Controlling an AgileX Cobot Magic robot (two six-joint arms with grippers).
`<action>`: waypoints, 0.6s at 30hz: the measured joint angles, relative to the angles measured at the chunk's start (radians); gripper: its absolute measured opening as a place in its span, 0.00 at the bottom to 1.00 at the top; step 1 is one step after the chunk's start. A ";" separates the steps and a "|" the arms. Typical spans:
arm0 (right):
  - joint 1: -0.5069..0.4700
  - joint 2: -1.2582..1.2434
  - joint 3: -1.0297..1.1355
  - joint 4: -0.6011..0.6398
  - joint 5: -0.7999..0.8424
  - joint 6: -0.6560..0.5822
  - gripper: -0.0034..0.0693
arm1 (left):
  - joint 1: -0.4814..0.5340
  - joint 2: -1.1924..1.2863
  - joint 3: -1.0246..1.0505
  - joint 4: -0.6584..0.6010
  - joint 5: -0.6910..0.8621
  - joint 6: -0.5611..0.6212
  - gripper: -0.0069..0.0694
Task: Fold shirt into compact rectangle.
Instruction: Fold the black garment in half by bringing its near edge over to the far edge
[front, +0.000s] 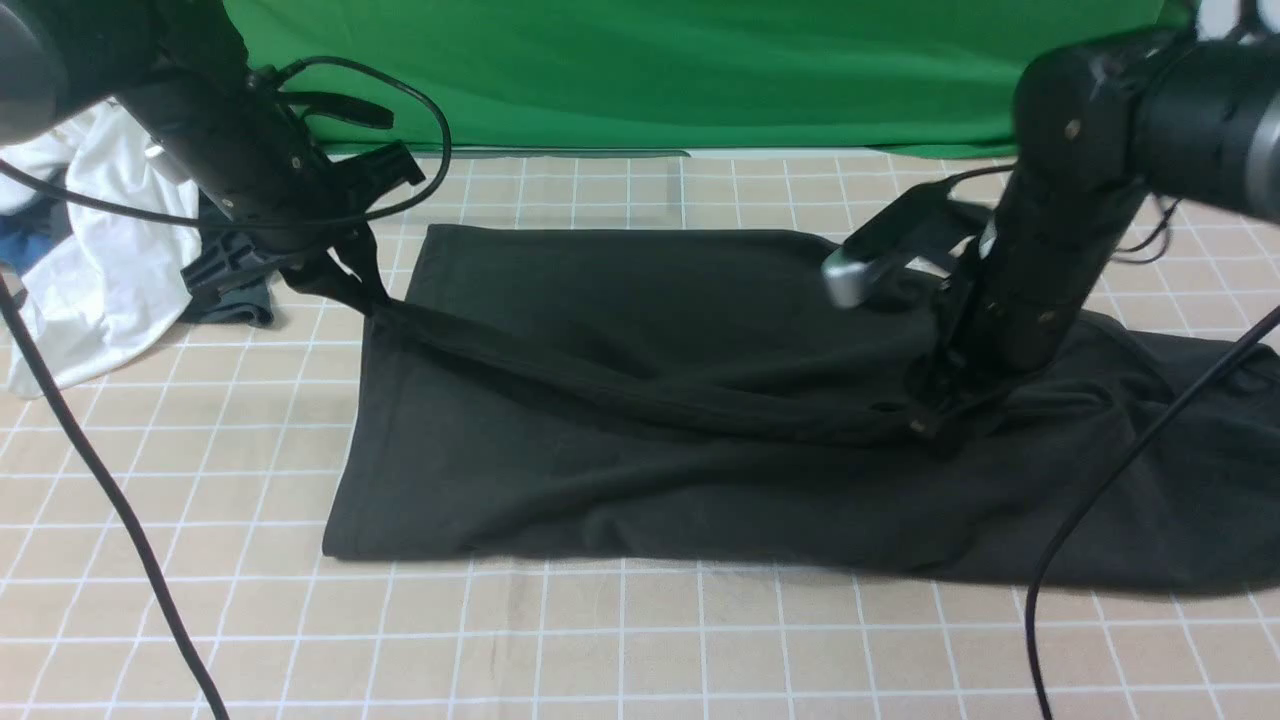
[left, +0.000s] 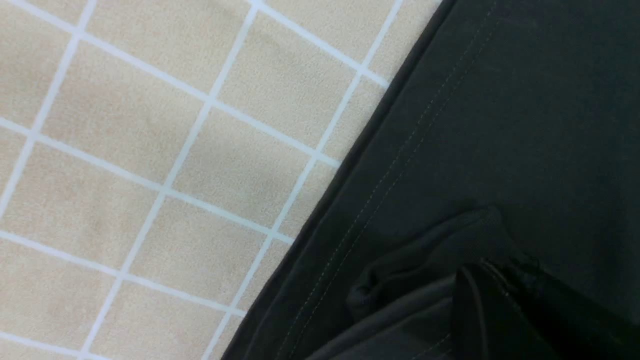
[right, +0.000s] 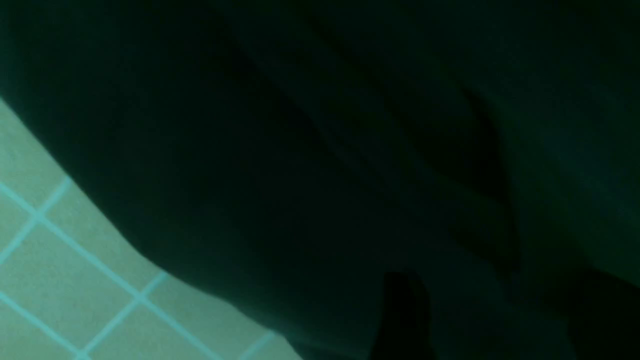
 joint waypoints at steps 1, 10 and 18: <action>0.008 0.000 0.010 0.000 -0.027 -0.005 0.69 | 0.000 0.000 0.000 0.000 0.006 0.000 0.11; 0.013 0.000 0.073 -0.020 -0.126 -0.015 0.69 | 0.000 0.000 0.000 0.004 0.026 0.000 0.11; 0.013 0.022 0.086 -0.084 -0.243 0.029 0.41 | 0.000 0.000 0.000 -0.001 0.029 0.000 0.11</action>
